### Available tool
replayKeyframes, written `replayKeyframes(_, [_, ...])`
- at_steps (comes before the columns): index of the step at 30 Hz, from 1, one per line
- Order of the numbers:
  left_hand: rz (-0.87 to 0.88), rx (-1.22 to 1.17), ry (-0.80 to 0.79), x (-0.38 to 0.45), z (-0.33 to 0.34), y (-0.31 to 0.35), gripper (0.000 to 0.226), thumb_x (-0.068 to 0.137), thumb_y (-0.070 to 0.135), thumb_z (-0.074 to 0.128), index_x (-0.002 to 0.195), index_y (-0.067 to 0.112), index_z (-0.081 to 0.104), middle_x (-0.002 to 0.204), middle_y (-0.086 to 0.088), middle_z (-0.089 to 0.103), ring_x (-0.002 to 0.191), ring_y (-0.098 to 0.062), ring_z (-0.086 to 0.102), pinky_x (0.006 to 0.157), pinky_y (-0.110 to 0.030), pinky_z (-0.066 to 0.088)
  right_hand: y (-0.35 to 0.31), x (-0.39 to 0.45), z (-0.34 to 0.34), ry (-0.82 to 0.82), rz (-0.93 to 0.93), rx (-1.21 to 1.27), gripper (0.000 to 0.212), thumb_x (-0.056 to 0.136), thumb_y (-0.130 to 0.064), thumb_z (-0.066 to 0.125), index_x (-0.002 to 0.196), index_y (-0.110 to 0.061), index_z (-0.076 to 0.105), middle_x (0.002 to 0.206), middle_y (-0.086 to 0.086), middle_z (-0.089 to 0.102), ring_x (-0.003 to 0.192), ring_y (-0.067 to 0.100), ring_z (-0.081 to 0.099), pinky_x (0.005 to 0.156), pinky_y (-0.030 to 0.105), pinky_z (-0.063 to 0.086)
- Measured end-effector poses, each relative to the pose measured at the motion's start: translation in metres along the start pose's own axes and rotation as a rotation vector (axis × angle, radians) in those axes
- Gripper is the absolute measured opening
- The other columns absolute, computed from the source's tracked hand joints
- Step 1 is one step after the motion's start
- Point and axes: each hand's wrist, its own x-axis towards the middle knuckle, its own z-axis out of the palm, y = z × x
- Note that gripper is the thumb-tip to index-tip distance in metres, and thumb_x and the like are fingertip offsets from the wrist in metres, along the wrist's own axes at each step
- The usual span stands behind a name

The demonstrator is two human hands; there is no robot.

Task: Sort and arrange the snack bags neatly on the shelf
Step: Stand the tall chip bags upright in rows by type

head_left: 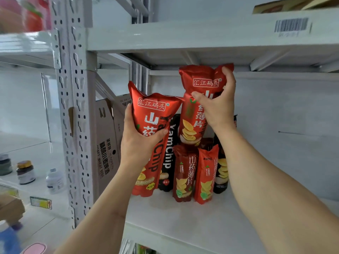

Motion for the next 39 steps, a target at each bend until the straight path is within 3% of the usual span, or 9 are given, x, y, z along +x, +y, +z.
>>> replayKeyframes(7, [-0.015, -0.049, 0.022, -0.038, -0.023, 0.025, 0.11, 0.067, 0.042, 0.088, 0.147, 0.051, 0.014, 0.132, 0.015, 0.052, 0.115, -0.008, 0.058, 0.099, -0.043, 0.049, -0.068, -0.035, -0.017, 0.016, -0.152, -0.016, 0.086, 0.076, -0.028, 0.083, 0.145, -0.028, 0.03, 0.137, -0.005, 0.037, 0.125, 0.006, 0.047, 0.096, 0.027, 0.053])
replayKeyframes(12, [-0.028, -0.072, 0.018, -0.064, -0.032, 0.048, 0.108, 0.068, 0.039, 0.088, 0.146, 0.053, 0.015, 0.127, 0.02, 0.053, 0.112, -0.004, 0.058, 0.098, -0.042, 0.049, -0.108, -0.049, -0.033, 0.033, -0.189, 0.008, 0.086, 0.075, -0.028, 0.083, 0.144, -0.025, 0.031, 0.137, -0.002, 0.038, 0.127, 0.011, 0.048, 0.096, 0.037, 0.054])
replayKeyframes(17, [-0.046, -0.1, -0.03, -0.099, -0.025, 0.072, 0.108, 0.068, 0.04, 0.088, 0.147, 0.052, 0.015, 0.115, 0.03, 0.051, 0.106, 0.003, 0.057, 0.093, -0.036, 0.05, -0.121, -0.069, -0.066, 0.046, -0.156, -0.044, 0.084, 0.077, -0.031, 0.082, 0.144, -0.024, 0.031, 0.135, -0.004, 0.037, 0.124, 0.007, 0.048, 0.094, 0.025, 0.054])
replayKeyframes(21, [-0.049, -0.114, -0.071, -0.134, -0.004, 0.086, 0.107, 0.068, 0.039, 0.088, 0.147, 0.05, 0.017, 0.127, 0.016, 0.055, 0.111, -0.005, 0.06, 0.095, -0.038, 0.051, -0.117, -0.078, -0.108, 0.056, -0.108, -0.061, 0.085, 0.076, -0.032, 0.083, 0.145, -0.024, 0.033, 0.137, -0.002, 0.038, 0.122, 0.005, 0.049, 0.09, 0.016, 0.052])
replayKeyframes(26, [-0.091, -0.128, -0.127, -0.175, 0.044, 0.1, 0.108, 0.068, 0.039, 0.088, 0.149, 0.046, 0.018, 0.131, 0.013, 0.053, 0.114, -0.009, 0.059, 0.098, -0.042, 0.052, -0.098, -0.085, -0.172, 0.032, -0.015, -0.122, 0.084, 0.076, -0.028, 0.083, 0.144, -0.025, 0.034, 0.13, -0.007, 0.037, 0.107, -0.012, 0.046, 0.076, -0.003, 0.041])
replayKeyframes(29, [-0.115, -0.138, -0.139, -0.191, 0.078, 0.106, 0.108, 0.069, 0.041, 0.088, 0.149, 0.046, 0.017, 0.13, 0.014, 0.051, 0.117, -0.011, 0.057, 0.1, -0.045, 0.051, -0.078, -0.089, -0.204, -0.008, 0.032, -0.159, 0.084, 0.077, -0.032, 0.082, 0.145, -0.028, 0.032, 0.13, -0.01, 0.035, 0.107, -0.009, 0.047, 0.074, 0.001, 0.044])
replayKeyframes(32, [-0.135, -0.131, -0.139, -0.203, 0.111, 0.109, 0.109, 0.067, 0.046, 0.088, 0.148, 0.048, 0.015, 0.134, 0.012, 0.049, 0.12, -0.014, 0.056, 0.1, -0.049, 0.051, -0.056, -0.089, -0.231, -0.018, 0.067, -0.184, 0.082, 0.078, -0.036, 0.081, 0.144, -0.031, 0.032, 0.133, -0.009, 0.036, 0.114, 0.002, 0.047, 0.083, 0.012, 0.045])
replayKeyframes(35, [-0.14, -0.143, -0.15, -0.209, 0.139, 0.11, 0.108, 0.069, 0.045, 0.087, 0.149, 0.046, 0.015, 0.134, 0.014, 0.048, 0.12, -0.011, 0.054, 0.099, -0.039, 0.051, -0.033, -0.082, -0.252, -0.019, 0.118, -0.19, 0.083, 0.078, -0.036, 0.081, 0.144, -0.032, 0.032, 0.134, -0.008, 0.037, 0.116, 0.004, 0.047, 0.087, 0.016, 0.047])
replayKeyframes(39, [-0.142, -0.168, -0.174, -0.206, 0.176, 0.109, 0.108, 0.07, 0.043, 0.087, 0.15, 0.044, 0.015, 0.131, 0.016, 0.046, 0.116, -0.008, 0.054, 0.091, -0.03, 0.049, -0.003, -0.062, -0.273, -0.003, 0.148, -0.233, 0.082, 0.079, -0.035, 0.079, 0.145, -0.031, 0.031, 0.133, -0.008, 0.036, 0.112, 0.003, 0.047, 0.08, 0.012, 0.044])
